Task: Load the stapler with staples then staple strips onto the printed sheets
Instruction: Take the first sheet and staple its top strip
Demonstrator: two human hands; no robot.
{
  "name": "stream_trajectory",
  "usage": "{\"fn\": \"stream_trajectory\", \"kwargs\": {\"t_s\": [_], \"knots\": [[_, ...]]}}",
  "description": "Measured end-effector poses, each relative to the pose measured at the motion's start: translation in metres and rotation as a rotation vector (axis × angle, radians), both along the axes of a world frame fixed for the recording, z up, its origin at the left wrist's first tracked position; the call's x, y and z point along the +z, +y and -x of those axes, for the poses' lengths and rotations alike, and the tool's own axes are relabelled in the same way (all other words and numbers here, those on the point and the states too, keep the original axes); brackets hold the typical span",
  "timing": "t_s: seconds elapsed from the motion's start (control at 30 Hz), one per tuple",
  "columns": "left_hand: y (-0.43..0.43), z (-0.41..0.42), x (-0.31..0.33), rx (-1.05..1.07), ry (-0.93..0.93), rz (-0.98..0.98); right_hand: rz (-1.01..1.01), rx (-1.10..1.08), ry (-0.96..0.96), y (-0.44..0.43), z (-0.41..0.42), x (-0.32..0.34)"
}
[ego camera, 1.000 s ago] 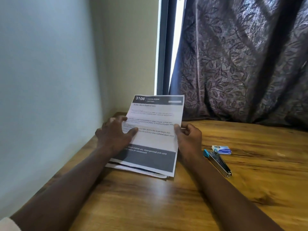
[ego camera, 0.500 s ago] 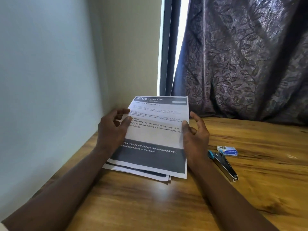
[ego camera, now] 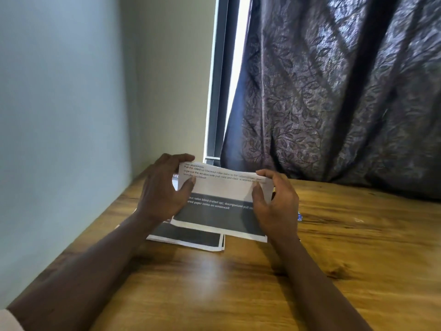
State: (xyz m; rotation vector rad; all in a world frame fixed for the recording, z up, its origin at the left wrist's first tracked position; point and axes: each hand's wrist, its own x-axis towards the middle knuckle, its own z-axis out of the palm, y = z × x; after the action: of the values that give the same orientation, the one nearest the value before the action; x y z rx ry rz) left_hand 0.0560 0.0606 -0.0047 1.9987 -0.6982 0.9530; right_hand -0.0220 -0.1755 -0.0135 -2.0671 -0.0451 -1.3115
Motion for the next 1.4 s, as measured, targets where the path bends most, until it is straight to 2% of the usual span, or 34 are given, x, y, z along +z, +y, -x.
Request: {"fn": "stream_trajectory", "kwargs": {"t_s": [0.2,0.3,0.43,0.57,0.73,0.87,0.93,1.07,1.17,1.27,1.4], "knots": [[-0.005,0.002,0.005,0.032,-0.140,0.023,0.109,-0.140,-0.184,-0.007,0.000,0.004],[-0.008,0.005,0.009,0.036,-0.145,0.050,0.067,-0.208,-0.204,-0.009,-0.001,0.005],[-0.013,0.009,0.011,-0.051,-0.125,0.187,-0.060,-0.312,-0.169,-0.008,0.003,0.005],[-0.019,0.012,0.006,-0.134,-0.065,0.228,-0.250,-0.122,-0.070,-0.004,0.007,0.004],[-0.011,0.010,0.006,-0.220,-0.074,0.224,-0.872,0.293,0.122,-0.022,-0.003,0.005],[-0.008,0.010,0.007,-0.289,-0.014,0.210,-1.097,0.448,0.198,-0.038,-0.004,0.005],[-0.007,0.007,0.005,-0.334,0.049,0.199,-1.087,0.490,0.250,-0.042,0.000,0.006],[-0.008,0.001,-0.001,-0.354,0.186,0.173,-0.858,0.435,0.273,-0.038,0.006,0.010],[-0.009,0.000,0.000,-0.321,0.307,0.265,-0.727,0.391,0.270,-0.034,0.008,0.011],[-0.006,-0.001,0.005,-0.375,0.503,0.374,-0.645,0.404,0.279,-0.033,0.005,0.009],[-0.008,0.003,0.004,-0.460,0.641,0.346,-0.497,0.380,0.287,-0.030,0.005,0.009]]}}
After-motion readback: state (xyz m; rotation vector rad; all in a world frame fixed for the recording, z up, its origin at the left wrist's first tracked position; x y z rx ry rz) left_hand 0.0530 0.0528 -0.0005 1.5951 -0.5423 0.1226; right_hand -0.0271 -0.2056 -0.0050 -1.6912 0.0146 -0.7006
